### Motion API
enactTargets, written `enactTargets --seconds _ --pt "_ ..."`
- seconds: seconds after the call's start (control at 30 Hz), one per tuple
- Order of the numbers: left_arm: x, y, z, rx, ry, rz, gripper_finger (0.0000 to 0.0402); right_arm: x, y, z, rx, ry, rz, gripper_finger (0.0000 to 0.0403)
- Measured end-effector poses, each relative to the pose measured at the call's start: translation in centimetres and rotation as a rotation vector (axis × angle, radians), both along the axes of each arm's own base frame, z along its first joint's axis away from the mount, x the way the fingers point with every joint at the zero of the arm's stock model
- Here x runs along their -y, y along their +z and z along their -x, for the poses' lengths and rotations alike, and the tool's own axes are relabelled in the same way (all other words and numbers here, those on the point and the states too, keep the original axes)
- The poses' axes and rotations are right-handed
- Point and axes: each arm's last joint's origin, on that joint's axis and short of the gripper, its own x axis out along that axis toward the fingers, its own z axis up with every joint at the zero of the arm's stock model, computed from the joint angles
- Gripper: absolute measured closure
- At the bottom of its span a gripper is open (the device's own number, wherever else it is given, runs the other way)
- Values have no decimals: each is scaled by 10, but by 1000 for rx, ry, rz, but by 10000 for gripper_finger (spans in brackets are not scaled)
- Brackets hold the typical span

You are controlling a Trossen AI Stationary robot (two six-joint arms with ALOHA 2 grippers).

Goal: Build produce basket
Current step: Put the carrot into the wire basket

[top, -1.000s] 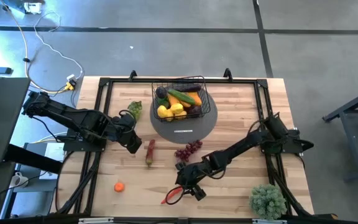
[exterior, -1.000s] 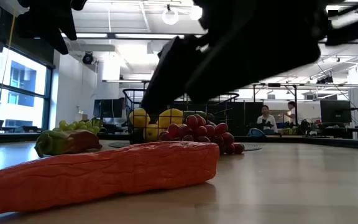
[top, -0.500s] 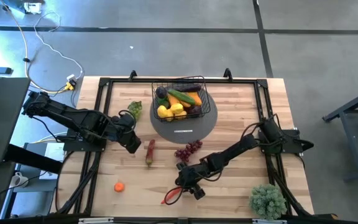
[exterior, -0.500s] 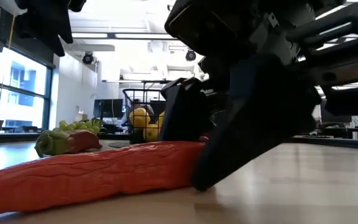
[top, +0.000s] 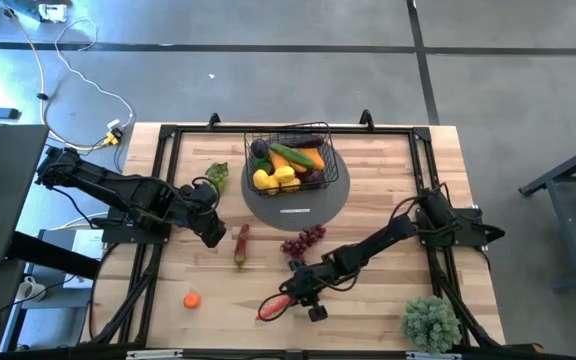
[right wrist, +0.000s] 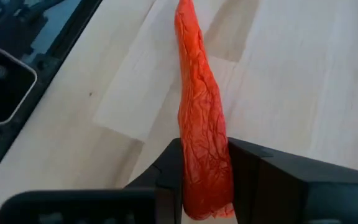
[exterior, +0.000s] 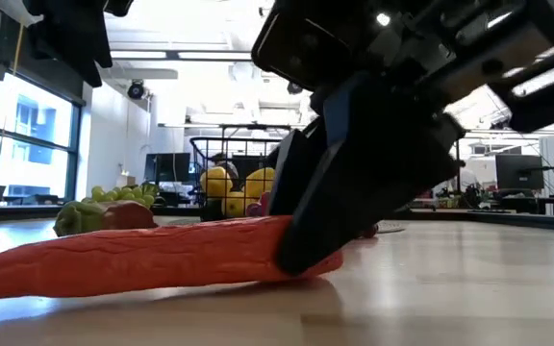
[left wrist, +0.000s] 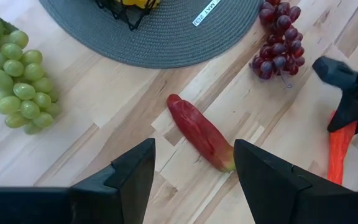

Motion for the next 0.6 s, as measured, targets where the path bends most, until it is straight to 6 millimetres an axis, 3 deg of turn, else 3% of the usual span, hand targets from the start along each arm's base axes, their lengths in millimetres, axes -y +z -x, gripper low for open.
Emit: enactTargets --seconds 0.6 --pt "-15 3 -1 8 75 -251 193 37 60 9 20 -391 98 342"
